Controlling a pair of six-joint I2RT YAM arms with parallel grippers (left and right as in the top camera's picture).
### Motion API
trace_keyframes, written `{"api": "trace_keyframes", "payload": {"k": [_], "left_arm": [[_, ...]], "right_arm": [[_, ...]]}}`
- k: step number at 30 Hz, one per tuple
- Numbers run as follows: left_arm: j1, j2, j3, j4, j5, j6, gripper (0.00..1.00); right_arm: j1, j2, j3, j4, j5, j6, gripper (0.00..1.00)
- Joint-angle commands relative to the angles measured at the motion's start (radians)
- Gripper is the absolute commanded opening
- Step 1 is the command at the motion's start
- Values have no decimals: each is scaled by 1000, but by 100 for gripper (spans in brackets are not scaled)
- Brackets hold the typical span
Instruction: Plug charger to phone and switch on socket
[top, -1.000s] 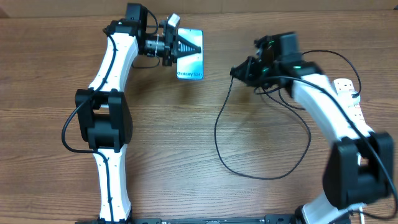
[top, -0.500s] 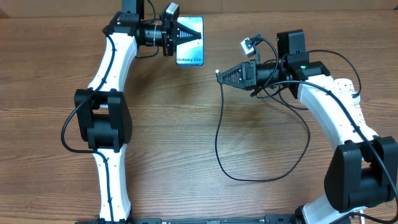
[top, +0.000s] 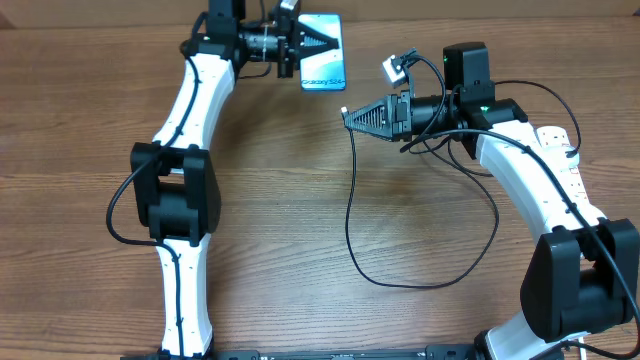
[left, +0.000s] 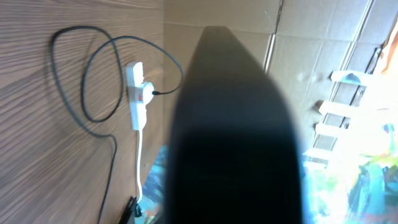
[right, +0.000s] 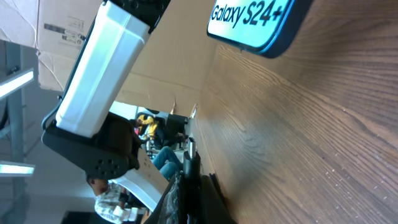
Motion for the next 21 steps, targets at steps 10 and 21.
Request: {"api": "trace_keyframes", "payload": {"k": [10, 21], "left_arm": [[-63, -41, 24, 133, 45, -210, 4], [-66, -41, 24, 156, 66, -207, 4]], "right_arm": [[3, 1, 3, 46, -4, 68, 4], [3, 1, 3, 113, 99, 201, 4]]}}
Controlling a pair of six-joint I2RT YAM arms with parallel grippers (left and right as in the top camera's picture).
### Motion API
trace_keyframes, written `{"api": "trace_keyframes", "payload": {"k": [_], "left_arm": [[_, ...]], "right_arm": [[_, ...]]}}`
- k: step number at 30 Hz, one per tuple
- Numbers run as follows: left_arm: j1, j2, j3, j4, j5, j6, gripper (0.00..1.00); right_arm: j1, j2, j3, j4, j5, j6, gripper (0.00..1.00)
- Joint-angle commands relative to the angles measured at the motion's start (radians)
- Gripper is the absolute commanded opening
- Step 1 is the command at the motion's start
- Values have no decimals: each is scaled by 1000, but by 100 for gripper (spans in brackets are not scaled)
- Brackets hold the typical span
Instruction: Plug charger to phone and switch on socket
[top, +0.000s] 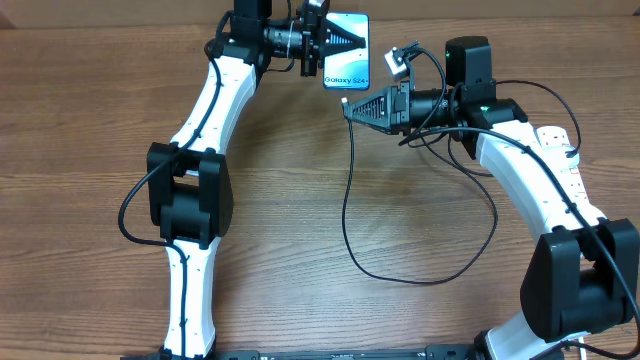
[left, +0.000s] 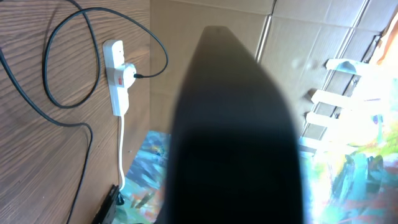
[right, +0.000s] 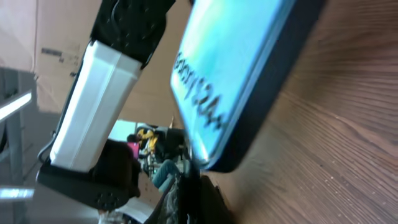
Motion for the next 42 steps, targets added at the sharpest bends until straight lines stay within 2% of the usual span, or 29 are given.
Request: {"api": "trace_keyframes", "payload": {"k": [1, 10, 42], "left_arm": [[0, -41, 24, 10, 40, -8, 4], [0, -41, 24, 36, 38, -8, 4], [15, -41, 24, 64, 7, -6, 4]], "right_arm": [[3, 1, 3, 11, 44, 52, 4], [3, 1, 3, 84, 55, 133, 4], [3, 1, 3, 98, 33, 149, 4]]}}
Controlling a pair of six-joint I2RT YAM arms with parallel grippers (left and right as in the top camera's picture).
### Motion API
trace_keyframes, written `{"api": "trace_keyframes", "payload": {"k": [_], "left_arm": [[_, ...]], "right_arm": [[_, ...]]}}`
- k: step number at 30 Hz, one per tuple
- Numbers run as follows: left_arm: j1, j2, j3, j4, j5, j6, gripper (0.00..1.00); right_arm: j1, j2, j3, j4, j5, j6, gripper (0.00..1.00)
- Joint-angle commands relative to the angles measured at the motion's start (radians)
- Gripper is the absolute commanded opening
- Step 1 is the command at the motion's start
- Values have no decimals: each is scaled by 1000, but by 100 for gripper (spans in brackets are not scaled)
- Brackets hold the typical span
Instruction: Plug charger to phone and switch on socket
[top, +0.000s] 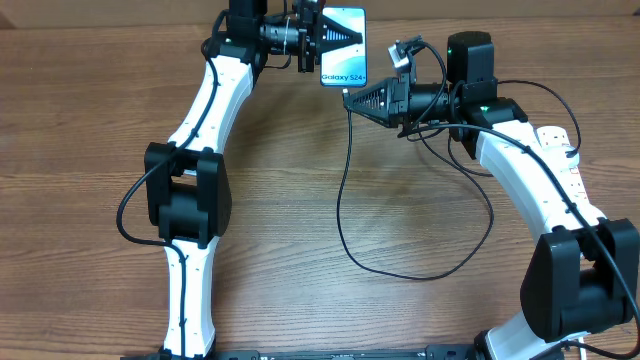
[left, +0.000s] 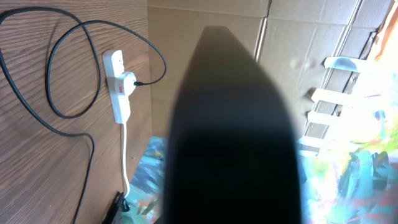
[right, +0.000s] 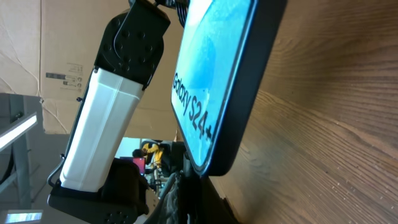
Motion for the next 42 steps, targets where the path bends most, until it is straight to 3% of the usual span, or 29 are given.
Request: {"api": "trace_keyframes", "payload": {"k": [1, 32, 42], "left_arm": [[5, -41, 24, 11, 14, -2, 4], [2, -41, 24, 11, 16, 1, 4], [-9, -41, 24, 11, 13, -60, 4]], "right_arm": [[3, 1, 3, 12, -7, 2, 4], [5, 1, 3, 50, 48, 53, 4], [5, 1, 3, 50, 57, 53, 4]]}}
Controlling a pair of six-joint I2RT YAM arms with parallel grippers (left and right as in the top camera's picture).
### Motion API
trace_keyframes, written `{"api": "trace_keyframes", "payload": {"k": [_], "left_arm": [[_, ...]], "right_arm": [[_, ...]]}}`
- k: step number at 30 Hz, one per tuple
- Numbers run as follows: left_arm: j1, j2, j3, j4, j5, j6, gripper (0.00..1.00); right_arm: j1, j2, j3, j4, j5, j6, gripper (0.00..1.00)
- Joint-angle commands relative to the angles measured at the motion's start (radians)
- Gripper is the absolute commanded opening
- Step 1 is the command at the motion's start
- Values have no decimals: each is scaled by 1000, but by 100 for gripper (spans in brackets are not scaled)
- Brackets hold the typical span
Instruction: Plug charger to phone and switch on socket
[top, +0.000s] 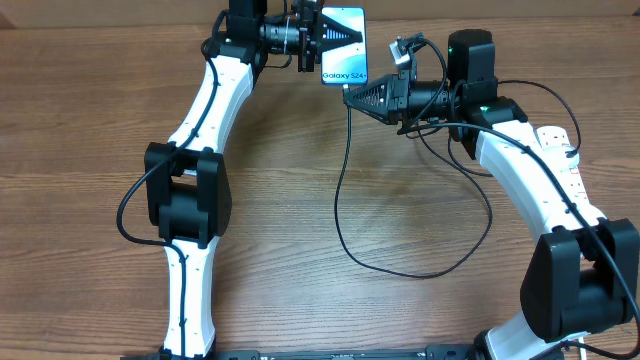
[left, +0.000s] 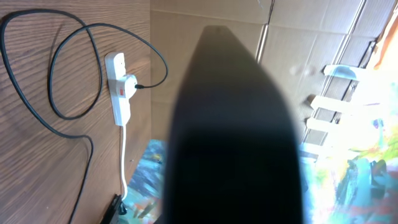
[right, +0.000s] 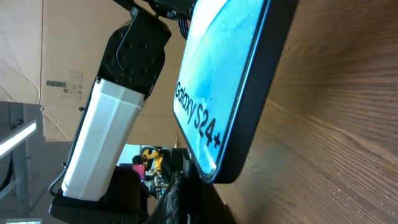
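Observation:
The phone (top: 344, 45), its blue screen reading "Galaxy S24+", is held at the table's far edge by my left gripper (top: 322, 40), shut on its upper end. In the right wrist view the phone (right: 230, 87) hangs tilted above the wood. My right gripper (top: 348, 97) is shut on the charger plug, right under the phone's lower edge. The black cable (top: 345, 190) hangs from it in a loop. The white socket strip (left: 118, 87), with a red switch and a plug in it, lies at the right. A dark shape (left: 233, 124) blocks most of the left wrist view.
The cable loop (top: 420, 270) spreads over the middle of the wooden table (top: 100, 200). The socket strip (top: 566, 150) lies partly under my right arm at the right edge. Cardboard boxes stand behind the table.
My right gripper with the plug has come slightly closer to the phone's lower edge. The phone looks a little larger in the right wrist view. The left gripper holds as before.
My left gripper first held the phone further left, with my right gripper and the plug well below and to its right. Then the phone was further right, nearer the plug. After that the plug tip stood just under the phone's lower edge, where it is now.

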Motion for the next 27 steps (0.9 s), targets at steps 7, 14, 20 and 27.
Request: {"api": "trace_keyframes", "payload": {"k": [7, 14, 20, 27], "left_arm": [[-16, -41, 24, 10, 33, -39, 4], [-17, -41, 24, 12, 36, -14, 4], [-17, -41, 24, 11, 45, 18, 4], [-17, -41, 24, 12, 71, 45, 4]], "right_arm": [[5, 1, 3, 9, 31, 4, 4], [5, 1, 3, 12, 55, 54, 4], [5, 1, 3, 42, 90, 136, 4], [5, 1, 3, 61, 143, 208, 4]]}}
